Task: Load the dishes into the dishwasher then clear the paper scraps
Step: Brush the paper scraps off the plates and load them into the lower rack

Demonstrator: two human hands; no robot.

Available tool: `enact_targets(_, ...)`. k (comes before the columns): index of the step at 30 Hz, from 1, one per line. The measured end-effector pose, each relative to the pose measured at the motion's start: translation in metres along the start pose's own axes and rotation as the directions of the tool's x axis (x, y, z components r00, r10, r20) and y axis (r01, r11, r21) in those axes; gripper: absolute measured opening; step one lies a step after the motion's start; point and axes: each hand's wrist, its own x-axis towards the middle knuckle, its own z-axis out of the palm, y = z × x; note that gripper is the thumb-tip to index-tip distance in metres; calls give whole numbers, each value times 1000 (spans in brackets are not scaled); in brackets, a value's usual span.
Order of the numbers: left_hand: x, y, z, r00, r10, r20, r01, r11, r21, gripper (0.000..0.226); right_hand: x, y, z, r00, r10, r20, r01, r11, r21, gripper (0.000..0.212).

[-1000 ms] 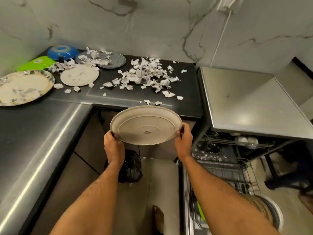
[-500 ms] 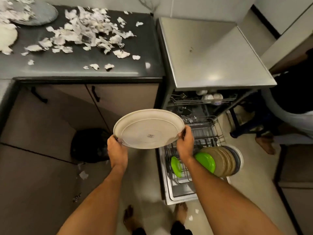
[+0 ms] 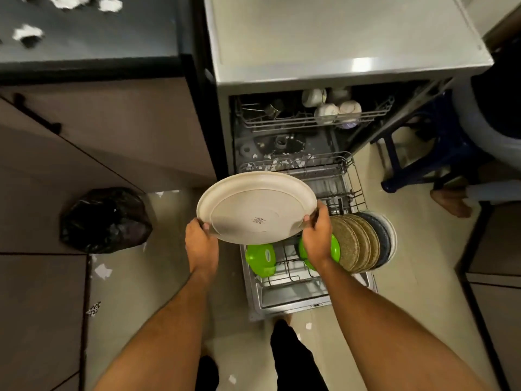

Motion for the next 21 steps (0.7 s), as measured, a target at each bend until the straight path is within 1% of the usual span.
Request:
enact_targets(3, 8, 5, 43, 1000, -22, 0, 22, 1000, 11, 23, 28, 27, -12, 1000, 30, -5, -30, 1000, -4, 44)
enact_targets(8, 30, 24, 110, 999, -42, -3, 42, 999, 23, 20, 68, 55, -31, 998, 56, -6, -56, 998, 35, 39)
enact_targets(11, 37, 39, 140, 998, -62, -32, 60, 996, -59, 25, 89, 72, -43, 998, 56, -25, -55, 998, 33, 38)
enact_targets(15, 42, 50, 177, 986, -167, -22, 158, 960, -230, 39, 117, 93, -53, 998, 45, -48, -44, 999, 20, 38)
enact_targets(17, 53, 44, 196, 976, -216, 12, 209, 925, -318, 49, 133, 103, -54, 995, 21, -93, -22, 1000, -10, 39)
enact_targets(19, 63, 41, 210, 938, -334, 96, 346, 872, -346, 60, 147, 109, -53, 990, -23, -139, 17, 999, -47, 37)
enact_targets(20, 68, 41, 218, 910, -395, 129, 410, 804, -431, 58, 153, 110, -52, 985, -36, -167, 27, 998, -57, 36)
enact_targets(21, 73, 42, 224, 885, -435, 166, 449, 704, -549, 52, 158, 107, -51, 981, -36, -189, 27, 998, -54, 35)
